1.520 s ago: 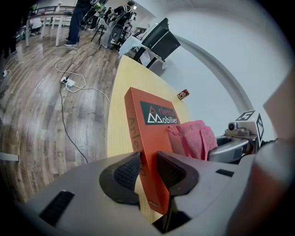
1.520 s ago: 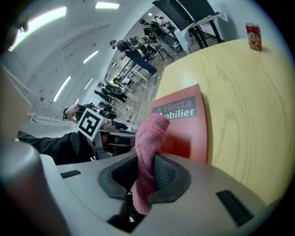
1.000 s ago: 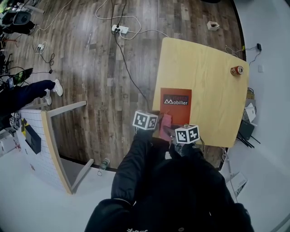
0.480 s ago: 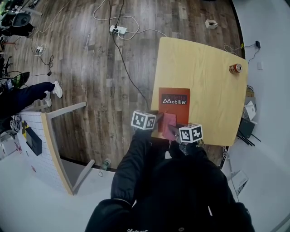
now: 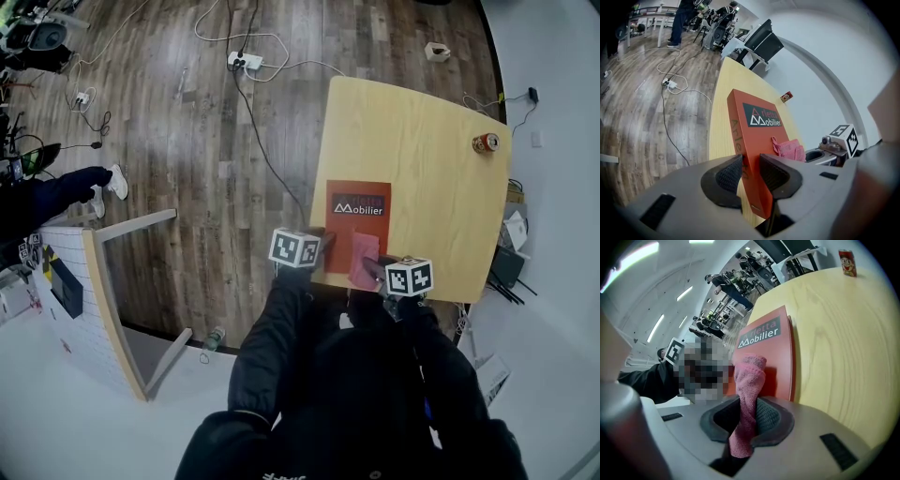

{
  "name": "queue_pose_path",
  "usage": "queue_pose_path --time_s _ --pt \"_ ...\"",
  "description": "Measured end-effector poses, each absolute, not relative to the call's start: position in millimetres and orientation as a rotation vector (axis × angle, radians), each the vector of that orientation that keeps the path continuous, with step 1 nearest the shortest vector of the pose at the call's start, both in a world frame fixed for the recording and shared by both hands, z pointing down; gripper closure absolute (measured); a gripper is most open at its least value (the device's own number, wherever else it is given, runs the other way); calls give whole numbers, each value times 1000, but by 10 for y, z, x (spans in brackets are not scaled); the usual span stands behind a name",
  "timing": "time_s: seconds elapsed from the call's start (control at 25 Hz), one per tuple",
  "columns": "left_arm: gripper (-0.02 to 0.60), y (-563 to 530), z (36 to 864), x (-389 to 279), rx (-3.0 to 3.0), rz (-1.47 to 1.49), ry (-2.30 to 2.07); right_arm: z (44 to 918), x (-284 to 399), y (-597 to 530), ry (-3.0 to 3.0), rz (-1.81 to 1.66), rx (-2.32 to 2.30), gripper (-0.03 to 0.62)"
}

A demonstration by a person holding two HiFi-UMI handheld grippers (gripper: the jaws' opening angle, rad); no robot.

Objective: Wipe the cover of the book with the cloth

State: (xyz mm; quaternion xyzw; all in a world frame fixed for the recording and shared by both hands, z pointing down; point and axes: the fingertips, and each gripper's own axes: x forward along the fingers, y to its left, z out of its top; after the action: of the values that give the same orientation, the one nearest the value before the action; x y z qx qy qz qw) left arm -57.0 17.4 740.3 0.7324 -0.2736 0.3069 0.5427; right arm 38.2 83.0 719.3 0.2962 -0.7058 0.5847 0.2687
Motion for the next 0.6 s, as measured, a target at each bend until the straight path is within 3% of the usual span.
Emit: queue_pose_path --time_s 0.6 --pt "451 177 7363 -586 1736 721 -757 7081 916 872 -1930 1558 911 516"
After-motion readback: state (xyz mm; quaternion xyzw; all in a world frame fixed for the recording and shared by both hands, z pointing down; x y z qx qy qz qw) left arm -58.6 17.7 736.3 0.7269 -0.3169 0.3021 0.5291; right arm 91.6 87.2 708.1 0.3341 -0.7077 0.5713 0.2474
